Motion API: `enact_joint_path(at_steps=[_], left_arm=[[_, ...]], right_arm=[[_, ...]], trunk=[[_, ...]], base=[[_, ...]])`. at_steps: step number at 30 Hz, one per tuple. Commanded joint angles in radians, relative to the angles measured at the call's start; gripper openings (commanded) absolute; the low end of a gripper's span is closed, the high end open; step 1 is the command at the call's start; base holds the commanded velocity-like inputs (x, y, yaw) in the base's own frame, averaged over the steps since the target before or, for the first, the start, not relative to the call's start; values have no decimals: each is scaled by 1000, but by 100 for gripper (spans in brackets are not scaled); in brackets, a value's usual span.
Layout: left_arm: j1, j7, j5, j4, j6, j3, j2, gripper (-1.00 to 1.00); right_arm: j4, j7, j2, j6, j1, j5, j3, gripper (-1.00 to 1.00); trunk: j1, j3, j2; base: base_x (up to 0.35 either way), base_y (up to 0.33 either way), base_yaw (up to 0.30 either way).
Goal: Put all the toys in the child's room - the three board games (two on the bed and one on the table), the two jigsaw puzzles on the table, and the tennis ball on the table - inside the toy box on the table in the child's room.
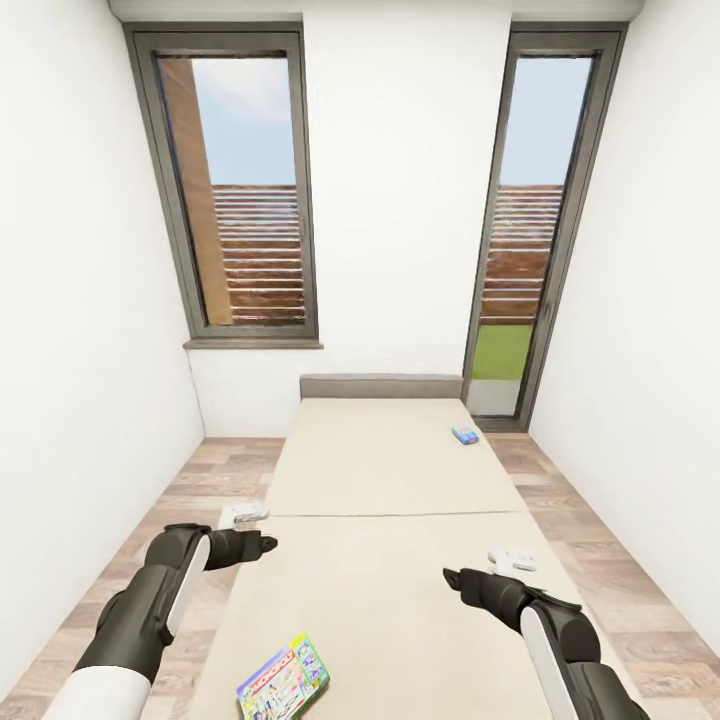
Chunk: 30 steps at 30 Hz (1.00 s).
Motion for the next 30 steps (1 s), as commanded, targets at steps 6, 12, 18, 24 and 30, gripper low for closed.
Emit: enact_joint_path(at_steps=[6, 12, 18, 24, 30], left_arm=[[-7, 2, -1, 76, -11, 1, -16, 100], [-46, 4, -4, 182, -54, 1, -25, 100], [-95, 11, -6, 297, -94, 1, -27, 100], [-116, 50, -5, 370, -143, 1, -27, 100], [-120, 89, -4, 386, -159, 1, -31, 100]], right_arm=[[-2, 0, 2, 58, -2, -4, -3, 100], [-49, 2, 2, 108, -4, -5, -3, 100], [-119, 8, 4, 197, -2, -6, 1, 100], [-136, 26, 4, 230, -2, -9, 0, 100], [-139, 235, -10, 231, 2, -20, -32, 100]], trunk=[[0, -9, -1], [0, -18, -1], [0, -28, -1], [0, -37, -1], [0, -46, -1]], base=[[0, 0, 0], [0, 0, 0], [0, 0, 0], [0, 0, 0], [0, 0, 0]])
